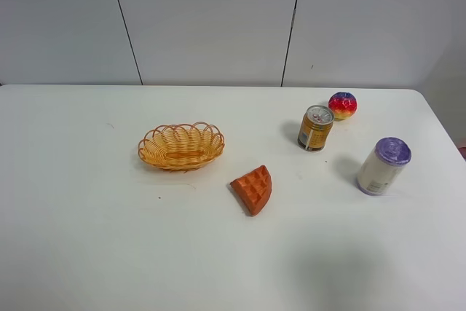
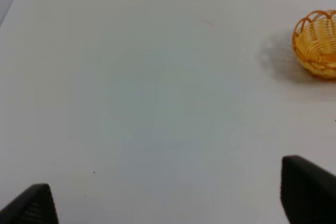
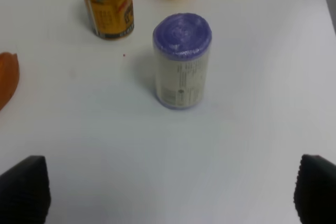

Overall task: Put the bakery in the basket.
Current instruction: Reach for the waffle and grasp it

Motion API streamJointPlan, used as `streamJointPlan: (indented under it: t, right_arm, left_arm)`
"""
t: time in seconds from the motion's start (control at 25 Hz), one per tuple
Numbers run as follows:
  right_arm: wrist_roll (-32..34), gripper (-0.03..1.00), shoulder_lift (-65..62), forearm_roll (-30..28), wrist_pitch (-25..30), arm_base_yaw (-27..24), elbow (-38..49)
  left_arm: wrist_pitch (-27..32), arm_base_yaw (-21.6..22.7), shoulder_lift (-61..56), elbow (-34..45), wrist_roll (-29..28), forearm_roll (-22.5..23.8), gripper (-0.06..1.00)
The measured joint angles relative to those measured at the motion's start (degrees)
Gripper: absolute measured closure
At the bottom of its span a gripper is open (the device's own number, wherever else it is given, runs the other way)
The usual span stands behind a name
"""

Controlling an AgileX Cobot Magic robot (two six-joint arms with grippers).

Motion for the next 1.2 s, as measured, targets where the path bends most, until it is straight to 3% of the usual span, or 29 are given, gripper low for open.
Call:
streamJointPlan:
  t: [0.24, 0.44, 0.56, 0.72, 0.96, 1.2]
  right_arm:
    - [-3.4, 0.05, 21.2, 4.9, -5.0, 2.3, -8.2]
    - [-7.2, 0.05, 40.5, 9.7, -13.5, 2.9, -9.9]
    - [-12.5, 0.05, 50.9, 12.7, -18.3, 6.8, -10.3]
    - [-14.3, 0.05, 64.5, 13.3, -19.4, 14.7, -14.0]
    - [-6.9, 0.05, 82.2, 10.3, -20.6, 25.2, -25.2]
    - [2.5, 0.05, 94.2, 4.8, -19.2, 30.8, -34.2]
  left_arm:
    - [0.0, 0.0, 0.0, 0.0, 0.0, 0.0, 0.10]
    - [0.0, 0.0, 0.0, 0.0, 0.0, 0.0, 0.10]
    - [0.0, 0.0, 0.0, 0.0, 0.0, 0.0, 0.10]
    - [0.0, 0.0, 0.0, 0.0, 0.0, 0.0, 0.10]
    - [0.0, 0.0, 0.0, 0.0, 0.0, 0.0, 0.10]
    - [0.0, 0.0, 0.0, 0.0, 0.0, 0.0, 0.10]
